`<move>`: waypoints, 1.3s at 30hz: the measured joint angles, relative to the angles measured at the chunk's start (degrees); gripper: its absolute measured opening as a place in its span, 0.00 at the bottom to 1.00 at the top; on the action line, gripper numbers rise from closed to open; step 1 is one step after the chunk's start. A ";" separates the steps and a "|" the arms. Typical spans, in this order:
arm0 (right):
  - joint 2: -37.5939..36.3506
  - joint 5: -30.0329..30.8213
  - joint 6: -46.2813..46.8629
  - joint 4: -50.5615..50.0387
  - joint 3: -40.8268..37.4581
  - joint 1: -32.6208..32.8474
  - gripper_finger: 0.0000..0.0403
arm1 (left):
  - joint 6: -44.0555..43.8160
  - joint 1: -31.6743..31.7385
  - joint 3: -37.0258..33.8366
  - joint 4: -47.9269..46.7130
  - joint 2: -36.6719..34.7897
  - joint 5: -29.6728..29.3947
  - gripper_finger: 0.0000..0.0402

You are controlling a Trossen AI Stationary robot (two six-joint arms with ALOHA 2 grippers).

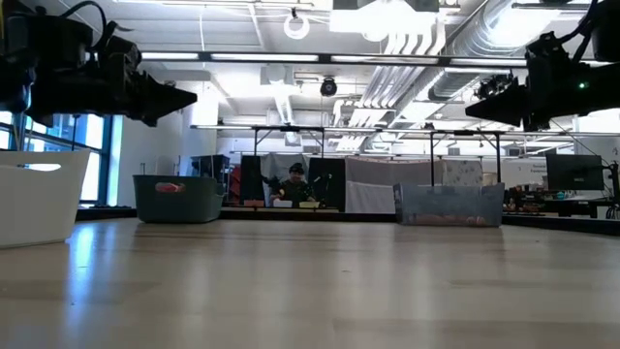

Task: Sort produce into baskets
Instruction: Return to Home Position

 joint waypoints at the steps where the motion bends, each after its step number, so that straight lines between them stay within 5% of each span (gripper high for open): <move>1: -0.99 0.02 0.00 -0.74 0.02 0.00 0.00 | 0.15 0.00 0.00 -1.41 -1.06 -0.07 0.00; 13: -8.27 0.00 0.55 -7.14 0.02 0.00 0.00 | -0.92 -0.02 0.04 -15.83 -15.44 -1.44 0.00; 28: -8.08 -3.44 -0.27 -1.49 -2.21 0.02 0.00 | -1.58 -10.88 0.07 -34.22 -36.03 -19.30 0.00; 33: -8.08 -2.10 -1.72 -1.09 -2.23 0.02 0.00 | -1.17 -14.73 0.06 -38.02 -42.17 -20.10 0.00; 39: -8.10 -1.10 -2.06 -1.10 -2.23 -0.28 0.00 | -1.11 -15.01 0.11 -38.56 -42.12 -20.75 0.00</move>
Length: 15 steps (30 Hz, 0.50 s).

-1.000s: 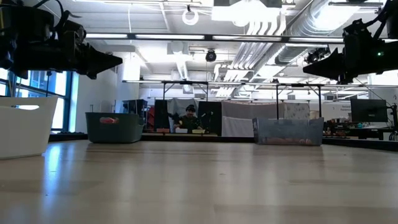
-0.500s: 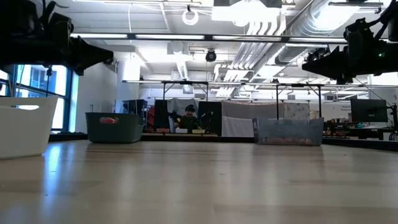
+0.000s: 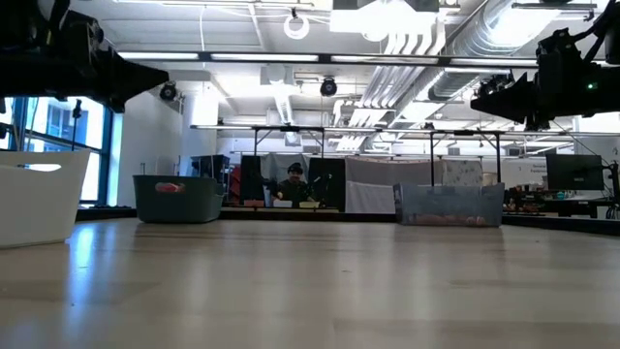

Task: Sort produce into baskets
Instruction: Return to Home Position

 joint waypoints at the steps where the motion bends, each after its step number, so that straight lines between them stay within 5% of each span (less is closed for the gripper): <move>1: 0.00 0.12 0.00 0.20 0.00 -0.28 0.00 | 0.04 0.10 0.00 -0.59 0.03 -0.18 0.00; 15: 0.52 1.10 0.50 0.04 -0.02 -1.64 0.00 | -7.37 0.04 -0.02 -7.52 0.66 -1.66 0.00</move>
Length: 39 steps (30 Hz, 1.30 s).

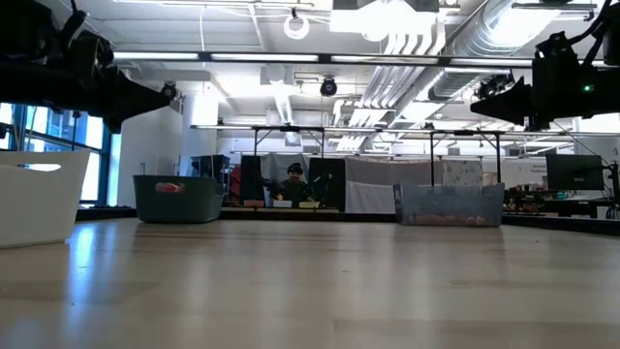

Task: Sort produce into baskets
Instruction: Return to Home Position

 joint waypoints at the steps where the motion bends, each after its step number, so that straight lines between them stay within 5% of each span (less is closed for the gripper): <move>1: 0.00 0.00 -0.03 -0.01 0.00 0.00 0.00 | -0.20 0.00 0.00 -0.09 0.10 0.01 0.00; 39: 0.04 -0.17 -0.04 0.00 -0.04 0.00 0.00 | 0.91 0.00 0.00 -0.10 0.37 0.09 0.00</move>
